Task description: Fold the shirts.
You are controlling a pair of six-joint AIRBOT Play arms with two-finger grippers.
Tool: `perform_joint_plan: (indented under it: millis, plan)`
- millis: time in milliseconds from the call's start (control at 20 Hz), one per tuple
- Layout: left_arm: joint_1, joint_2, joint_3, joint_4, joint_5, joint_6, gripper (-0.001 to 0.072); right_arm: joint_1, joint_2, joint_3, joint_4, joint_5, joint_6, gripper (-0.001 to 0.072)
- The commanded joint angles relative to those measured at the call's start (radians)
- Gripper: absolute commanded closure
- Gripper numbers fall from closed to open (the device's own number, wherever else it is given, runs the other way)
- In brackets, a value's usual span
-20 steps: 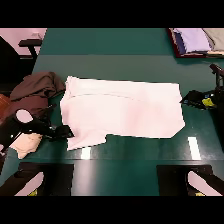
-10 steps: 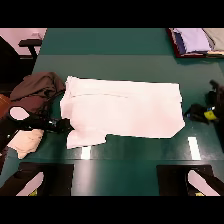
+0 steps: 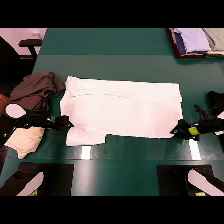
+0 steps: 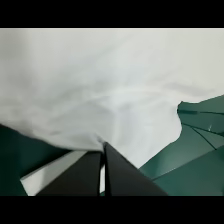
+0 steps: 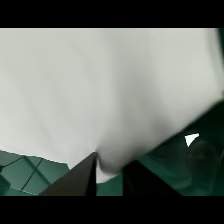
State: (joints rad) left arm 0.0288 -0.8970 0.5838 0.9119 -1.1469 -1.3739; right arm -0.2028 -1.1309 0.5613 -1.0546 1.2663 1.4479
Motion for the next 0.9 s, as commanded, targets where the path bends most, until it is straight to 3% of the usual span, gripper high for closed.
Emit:
perform_joint_plan:
  millis: [0, 50, 250, 450, 600, 850]
  plan:
    - [0.001, 0.001, 0.016, 0.055, -0.061, 0.014, 0.0684, 0.078, -0.039, -0.016, 0.008, -0.079, -0.013, 0.0644]
    - [0.001, 0.005, 0.031, 0.088, -0.109, 0.012, 0.0685, 0.090, -0.015, -0.016, 0.000, -0.074, -0.013, 0.0699]
    - [0.001, 0.156, 0.037, 0.178, -0.223, -0.047, 0.0684, 0.093, 0.180, 0.002, -0.132, 0.061, 0.015, 0.0699]
    - [0.001, 0.259, 0.063, 0.149, -0.414, -0.086, 0.0685, 0.093, 0.365, 0.104, -0.286, 0.257, 0.064, 0.0700]
    - [-0.002, 0.256, 0.140, 0.154, -0.349, -0.084, 0.0685, 0.094, 0.385, 0.189, -0.281, 0.253, 0.074, 0.0701]
    - [-0.002, 0.053, 0.216, 0.158, -0.152, 0.002, 0.0685, 0.179, 0.148, 0.329, -0.283, 0.134, 0.073, 0.0701]
